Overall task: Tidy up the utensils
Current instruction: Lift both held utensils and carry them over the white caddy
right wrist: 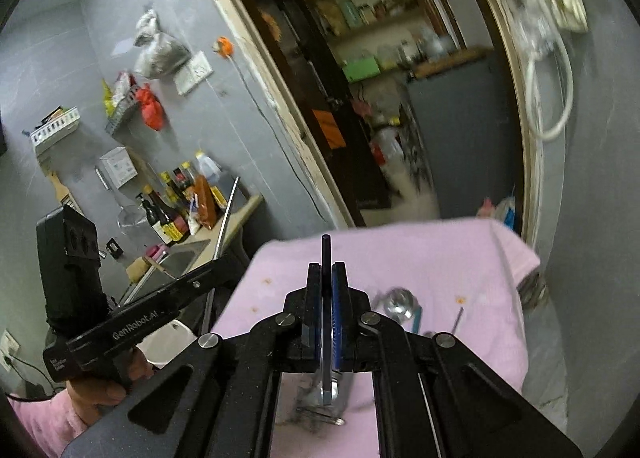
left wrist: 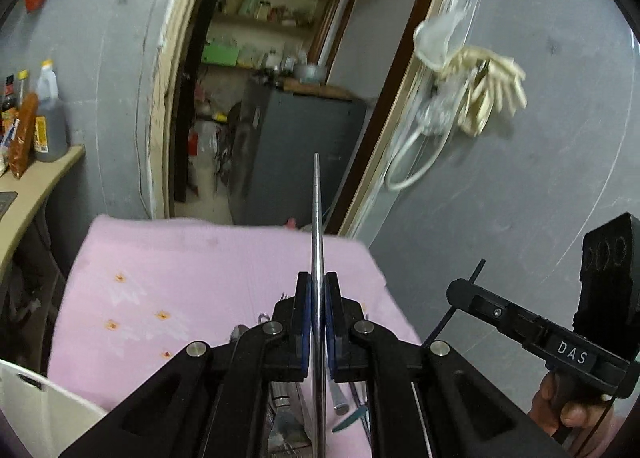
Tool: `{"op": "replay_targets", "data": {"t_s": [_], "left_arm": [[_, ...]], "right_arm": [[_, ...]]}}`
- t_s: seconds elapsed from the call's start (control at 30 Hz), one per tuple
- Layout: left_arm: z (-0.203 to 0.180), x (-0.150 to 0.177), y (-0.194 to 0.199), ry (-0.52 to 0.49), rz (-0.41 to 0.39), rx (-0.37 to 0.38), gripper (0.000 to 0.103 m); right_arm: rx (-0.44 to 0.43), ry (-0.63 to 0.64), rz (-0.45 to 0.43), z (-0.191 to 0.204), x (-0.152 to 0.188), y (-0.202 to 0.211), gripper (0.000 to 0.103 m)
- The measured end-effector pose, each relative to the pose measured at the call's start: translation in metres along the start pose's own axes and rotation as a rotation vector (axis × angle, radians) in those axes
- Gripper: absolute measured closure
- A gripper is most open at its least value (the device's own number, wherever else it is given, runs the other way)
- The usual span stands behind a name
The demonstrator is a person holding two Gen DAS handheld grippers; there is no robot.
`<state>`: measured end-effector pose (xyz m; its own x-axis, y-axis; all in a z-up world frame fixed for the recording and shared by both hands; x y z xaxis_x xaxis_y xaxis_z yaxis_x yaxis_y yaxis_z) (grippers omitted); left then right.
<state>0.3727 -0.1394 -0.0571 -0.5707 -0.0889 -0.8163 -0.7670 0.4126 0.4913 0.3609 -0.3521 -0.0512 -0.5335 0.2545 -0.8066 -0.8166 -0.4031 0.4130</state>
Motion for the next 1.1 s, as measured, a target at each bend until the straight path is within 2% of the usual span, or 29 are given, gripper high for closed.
{"op": "replay_targets", "data": {"t_s": [0.13, 0.27, 0.37, 0.47, 0.57, 0.77, 1.1], "left_arm": [[0.017, -0.019, 0.043, 0.029, -0.062, 0.015, 0.097], [0.046, -0.042, 0.086, 0.061, -0.127, -0.002, 0.097], [0.077, -0.056, 0.118, 0.062, -0.184, -0.052, 0.097], [0.106, -0.061, 0.139, 0.032, -0.224, -0.135, 0.097], [0.134, -0.063, 0.156, 0.024, -0.264, -0.186, 0.097], [0.186, -0.048, 0.158, 0.107, -0.334, -0.185, 0.097], [0.230, -0.004, 0.132, 0.295, -0.360, -0.113, 0.097]], "right_arm": [[-0.033, 0.015, -0.046, 0.037, -0.024, 0.019, 0.099], [-0.070, 0.058, -0.085, 0.082, -0.037, 0.026, 0.099], [-0.121, 0.088, -0.100, 0.117, -0.048, 0.024, 0.099], [-0.143, 0.134, -0.092, 0.146, -0.044, 0.014, 0.099], [-0.147, 0.190, -0.075, 0.174, -0.037, -0.001, 0.099], [-0.106, 0.285, -0.031, 0.209, -0.009, -0.025, 0.099], [-0.042, 0.308, -0.010, 0.209, 0.028, -0.049, 0.099]]}}
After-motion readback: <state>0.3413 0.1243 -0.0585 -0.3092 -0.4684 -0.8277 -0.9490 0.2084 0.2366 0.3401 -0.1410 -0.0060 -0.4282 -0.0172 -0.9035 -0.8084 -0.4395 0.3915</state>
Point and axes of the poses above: each gripper's, at about its wrist camera, not at the fingertips, and y roughly against the way its jaws point, z to its left, x to its underside, the point moved 2 cm from there along -y, roughly the way its jaws point, and after that the axes turned 3 degrees about -z, right-handed, at the moved point
